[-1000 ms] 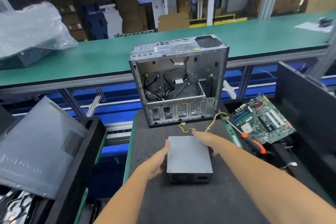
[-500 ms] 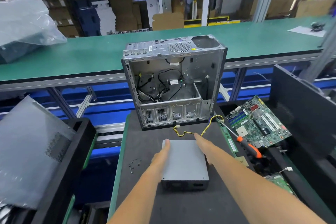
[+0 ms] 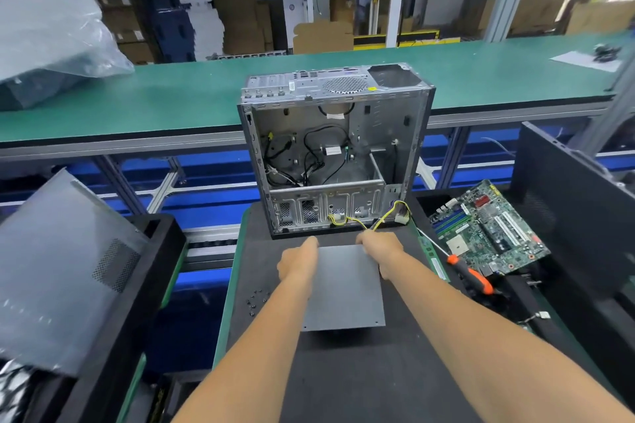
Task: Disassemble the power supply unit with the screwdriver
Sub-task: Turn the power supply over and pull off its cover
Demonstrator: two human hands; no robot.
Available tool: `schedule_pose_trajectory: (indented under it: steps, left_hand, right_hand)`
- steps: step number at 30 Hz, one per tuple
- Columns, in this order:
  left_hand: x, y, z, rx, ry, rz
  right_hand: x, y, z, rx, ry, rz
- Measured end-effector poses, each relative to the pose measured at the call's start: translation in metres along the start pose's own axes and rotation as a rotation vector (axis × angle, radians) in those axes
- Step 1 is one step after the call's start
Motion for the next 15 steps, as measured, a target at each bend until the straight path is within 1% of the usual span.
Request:
schedule_pose_trajectory:
  steps: [4, 10, 15]
  left_hand:
    - [0.003, -0.003, -0.007, -0.022, -0.061, -0.014]
    - [0.008, -0.003, -0.011, 0.002, -0.116, 0.014]
    - [0.011, -0.003, -0.014, 0.024, -0.12, 0.007]
  right_hand:
    - [0.002, -0.001, 0.006, 0.038, -0.007, 0.01]
    - [0.006, 0.001, 0.006, 0.022, -0.018, 0.014]
    - [0.007, 0.006, 0.009, -0.021, -0.014, 0.027]
Point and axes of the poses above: each hand's wrist, its own y-axis towards the middle knuckle, its own x-axis out of the back of the hand, z = x × y, the point moved 4 cm from there along y, towards the middle knuckle, and after that the axes turned 3 degrees about x, right-handed, at the moved point
